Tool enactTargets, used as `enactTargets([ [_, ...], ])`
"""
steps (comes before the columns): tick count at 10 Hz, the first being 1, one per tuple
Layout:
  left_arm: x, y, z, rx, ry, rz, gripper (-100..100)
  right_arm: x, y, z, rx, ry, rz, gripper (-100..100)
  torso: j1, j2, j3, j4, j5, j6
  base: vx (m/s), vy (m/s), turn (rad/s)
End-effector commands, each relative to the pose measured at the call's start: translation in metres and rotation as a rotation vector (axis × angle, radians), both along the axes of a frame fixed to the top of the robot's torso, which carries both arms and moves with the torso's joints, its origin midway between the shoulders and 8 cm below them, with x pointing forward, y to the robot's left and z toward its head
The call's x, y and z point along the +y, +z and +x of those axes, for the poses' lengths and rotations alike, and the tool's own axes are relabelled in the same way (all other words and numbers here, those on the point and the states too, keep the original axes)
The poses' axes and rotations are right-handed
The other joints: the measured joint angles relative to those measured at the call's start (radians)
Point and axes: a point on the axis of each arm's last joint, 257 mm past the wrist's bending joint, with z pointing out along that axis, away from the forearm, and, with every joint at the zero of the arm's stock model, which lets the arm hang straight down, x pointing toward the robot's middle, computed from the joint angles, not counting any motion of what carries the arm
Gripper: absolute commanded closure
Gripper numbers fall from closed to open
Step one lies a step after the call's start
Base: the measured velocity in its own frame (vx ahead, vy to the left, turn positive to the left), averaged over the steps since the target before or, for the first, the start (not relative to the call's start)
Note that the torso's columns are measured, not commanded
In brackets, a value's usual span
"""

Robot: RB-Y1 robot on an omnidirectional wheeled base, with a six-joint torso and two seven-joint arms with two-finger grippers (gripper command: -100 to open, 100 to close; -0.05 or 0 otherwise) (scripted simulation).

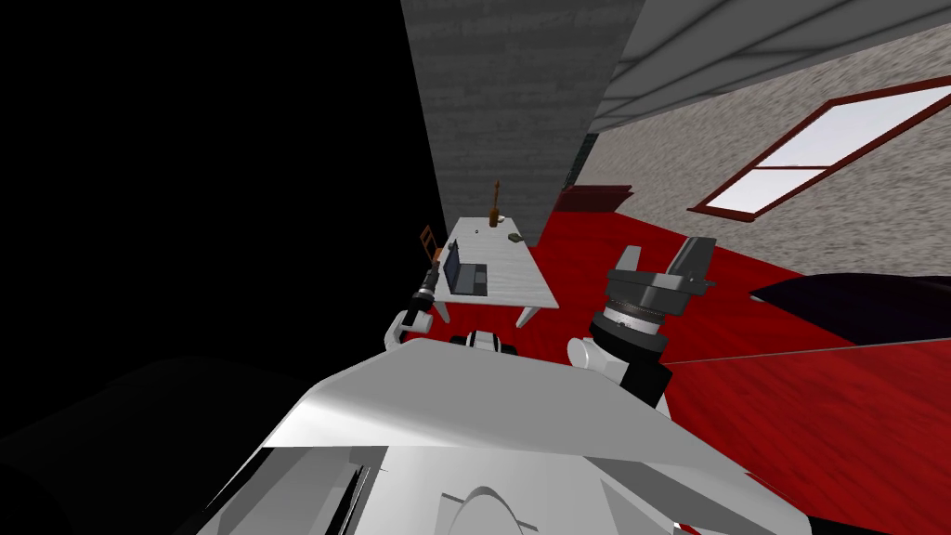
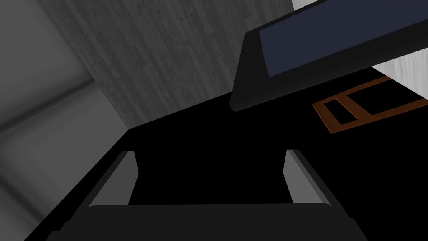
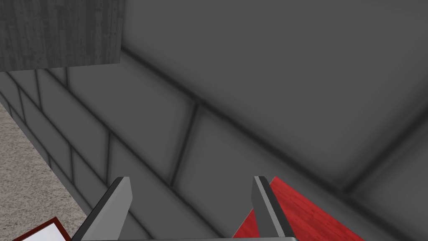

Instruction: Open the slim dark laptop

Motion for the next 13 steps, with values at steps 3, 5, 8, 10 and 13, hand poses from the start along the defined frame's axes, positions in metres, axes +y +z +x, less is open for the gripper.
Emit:
enactTargets([
  [3, 0.018, -0.046, 0.009, 0.138, 0.030, 0.060, -100, 0.000, 0.000, 0.000, 0.000, 0.000, 0.000, 0, 0.000, -0.001, 0.000, 0.000, 0.000, 0.000, 0.040, -0.063, -0.007],
  [5, 0.020, -0.049, 0.009, 0.142, 0.031, 0.065, -100, 0.000, 0.000, 0.000, 0.000, 0.000, 0.000, 0, 0.000, 0.000, 0.000, 0.000, 0.000, 0.000, 0.028, -0.047, -0.002],
  [8, 0.026, -0.052, 0.005, 0.152, 0.038, 0.145, 100, 0.000, 0.000, 0.000, 0.000, 0.000, 0.000, 0, 0.001, 0.001, 0.001, 0.001, 0.000, 0.000, 0.010, -0.025, 0.003],
  [10, 0.032, -0.054, 0.000, 0.157, 0.043, 0.224, 100, 0.000, 0.000, 0.000, 0.000, 0.000, 0.000, 0, -0.006, -0.004, -0.002, -0.004, 0.001, 0.003, 0.054, -0.140, 0.038],
  [13, 0.039, -0.057, -0.006, 0.164, 0.049, 0.342, 100, 0.000, 0.000, 0.000, 0.000, 0.000, 0.000, 0, -0.004, -0.004, -0.002, -0.004, 0.002, 0.005, 0.029, -0.140, 0.006],
])
